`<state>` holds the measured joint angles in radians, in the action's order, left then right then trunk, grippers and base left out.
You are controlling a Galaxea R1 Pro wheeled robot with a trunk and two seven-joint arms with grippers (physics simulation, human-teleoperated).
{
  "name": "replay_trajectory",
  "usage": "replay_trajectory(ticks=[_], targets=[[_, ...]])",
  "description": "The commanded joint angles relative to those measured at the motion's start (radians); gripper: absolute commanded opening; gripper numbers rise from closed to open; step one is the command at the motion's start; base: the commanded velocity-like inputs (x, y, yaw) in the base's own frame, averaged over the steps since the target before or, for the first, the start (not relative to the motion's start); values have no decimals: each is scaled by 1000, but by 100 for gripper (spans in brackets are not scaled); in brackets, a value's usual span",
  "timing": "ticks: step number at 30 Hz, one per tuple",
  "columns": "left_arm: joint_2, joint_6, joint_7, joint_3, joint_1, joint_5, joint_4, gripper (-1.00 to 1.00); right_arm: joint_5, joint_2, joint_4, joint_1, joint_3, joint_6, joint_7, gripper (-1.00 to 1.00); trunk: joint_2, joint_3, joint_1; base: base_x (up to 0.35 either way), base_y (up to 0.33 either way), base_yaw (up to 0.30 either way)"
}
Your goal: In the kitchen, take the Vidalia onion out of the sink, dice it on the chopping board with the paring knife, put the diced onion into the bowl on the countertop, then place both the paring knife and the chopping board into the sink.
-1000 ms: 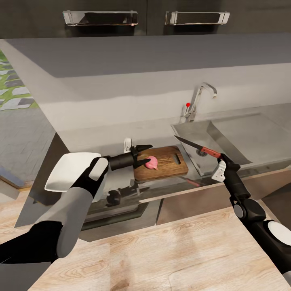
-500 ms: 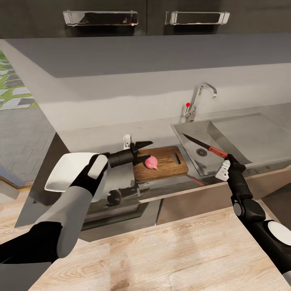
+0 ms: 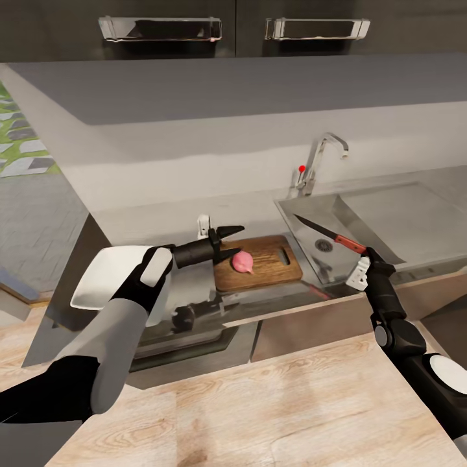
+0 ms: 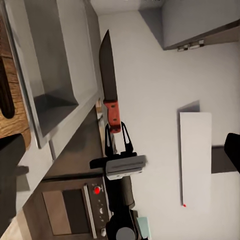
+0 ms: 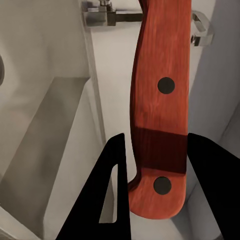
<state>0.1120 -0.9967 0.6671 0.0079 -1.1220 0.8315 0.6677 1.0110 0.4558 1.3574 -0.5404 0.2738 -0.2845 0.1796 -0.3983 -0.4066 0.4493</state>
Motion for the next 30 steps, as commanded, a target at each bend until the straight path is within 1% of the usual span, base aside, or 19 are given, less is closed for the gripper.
replay_trajectory(ticks=[1,9,30], targets=[[0,-3,3,1,-1,-2,-1,100,9,1,0,-1,4,-10,3,-100,-2,-2,1,113,0,0],[0,-3,4,1,-1,-2,0,100,9,1,0,-1,4,-10,3,-100,-2,-2,1,76,0,0],[0,-3,7,-1,-1,-2,0,100,9,1,0,-1,4,-10,3,-100,-2,-2,1,4,0,0]])
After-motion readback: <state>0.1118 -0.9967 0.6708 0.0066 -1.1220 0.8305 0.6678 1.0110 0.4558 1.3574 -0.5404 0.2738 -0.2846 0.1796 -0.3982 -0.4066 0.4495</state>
